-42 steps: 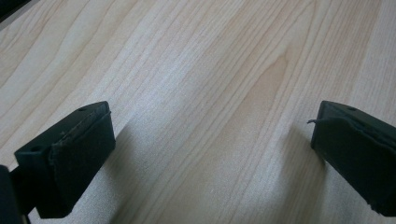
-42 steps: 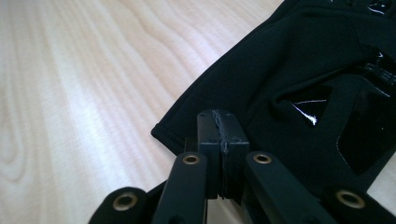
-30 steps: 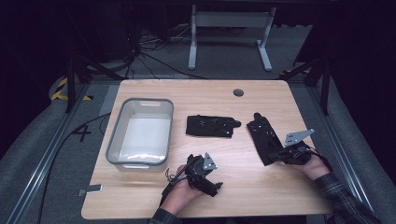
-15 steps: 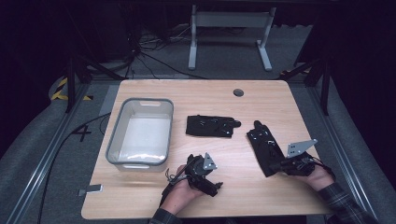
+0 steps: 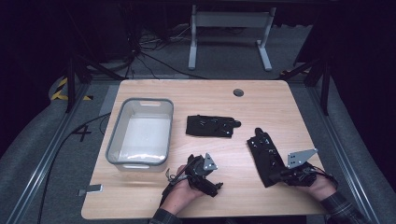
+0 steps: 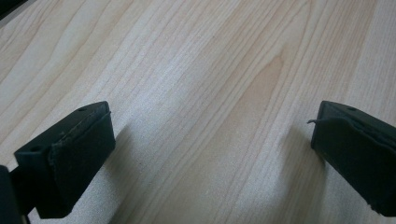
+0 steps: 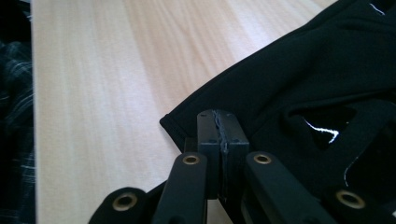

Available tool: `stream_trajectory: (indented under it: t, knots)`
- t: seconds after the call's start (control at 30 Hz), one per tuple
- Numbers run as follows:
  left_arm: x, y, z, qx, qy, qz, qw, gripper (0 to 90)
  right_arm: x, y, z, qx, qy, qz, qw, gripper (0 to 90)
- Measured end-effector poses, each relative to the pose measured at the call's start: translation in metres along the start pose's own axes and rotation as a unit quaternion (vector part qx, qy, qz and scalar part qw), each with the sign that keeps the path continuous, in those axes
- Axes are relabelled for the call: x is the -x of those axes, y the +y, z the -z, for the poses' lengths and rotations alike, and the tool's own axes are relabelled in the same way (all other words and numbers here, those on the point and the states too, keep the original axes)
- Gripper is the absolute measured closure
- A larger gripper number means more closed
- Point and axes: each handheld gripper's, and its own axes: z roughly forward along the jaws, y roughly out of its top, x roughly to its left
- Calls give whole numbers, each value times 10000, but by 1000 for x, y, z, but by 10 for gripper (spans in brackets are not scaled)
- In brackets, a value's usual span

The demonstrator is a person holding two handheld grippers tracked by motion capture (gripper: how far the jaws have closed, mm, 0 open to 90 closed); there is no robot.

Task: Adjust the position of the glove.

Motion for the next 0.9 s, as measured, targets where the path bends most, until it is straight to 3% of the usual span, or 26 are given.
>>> stream_trajectory:
  t: [0.7,0.9]
  knots:
    - [0,0,0,1,-6,-3,10000,0,-22,11,-14,-12,433,308,9986,893]
    - [0,0,0,0,-7,-4,10000,0,-14,12,-1,219,137,229,9994,758]
